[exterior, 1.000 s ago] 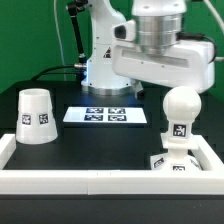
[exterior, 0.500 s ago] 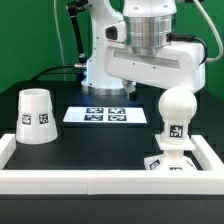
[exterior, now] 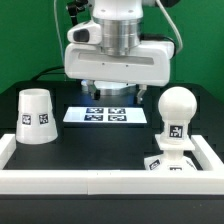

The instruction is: Assemble lamp

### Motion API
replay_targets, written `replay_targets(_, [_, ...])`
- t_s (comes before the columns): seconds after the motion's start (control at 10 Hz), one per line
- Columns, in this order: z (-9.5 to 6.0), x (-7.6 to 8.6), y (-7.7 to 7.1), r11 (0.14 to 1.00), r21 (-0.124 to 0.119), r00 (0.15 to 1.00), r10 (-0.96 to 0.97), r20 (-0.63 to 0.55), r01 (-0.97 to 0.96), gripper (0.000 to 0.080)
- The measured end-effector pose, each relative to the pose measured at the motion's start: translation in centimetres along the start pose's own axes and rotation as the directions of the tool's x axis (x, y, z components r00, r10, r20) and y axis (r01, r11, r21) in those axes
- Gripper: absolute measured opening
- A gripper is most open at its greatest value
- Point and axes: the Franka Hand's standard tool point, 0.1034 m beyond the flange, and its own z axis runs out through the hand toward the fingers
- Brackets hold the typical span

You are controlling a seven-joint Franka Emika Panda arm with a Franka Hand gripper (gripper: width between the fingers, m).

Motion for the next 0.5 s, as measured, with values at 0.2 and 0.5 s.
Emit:
replay_targets(0.2, [0.2, 0.2, 0.9, 1.000, -0.004, 1.000, 0.011, 0.002, -0.011, 0.0699])
replay_targets(0.5, [0.1, 0.5, 2.9, 1.000, -0.004, 1.000, -0.006, 0.002, 0.006, 0.0699])
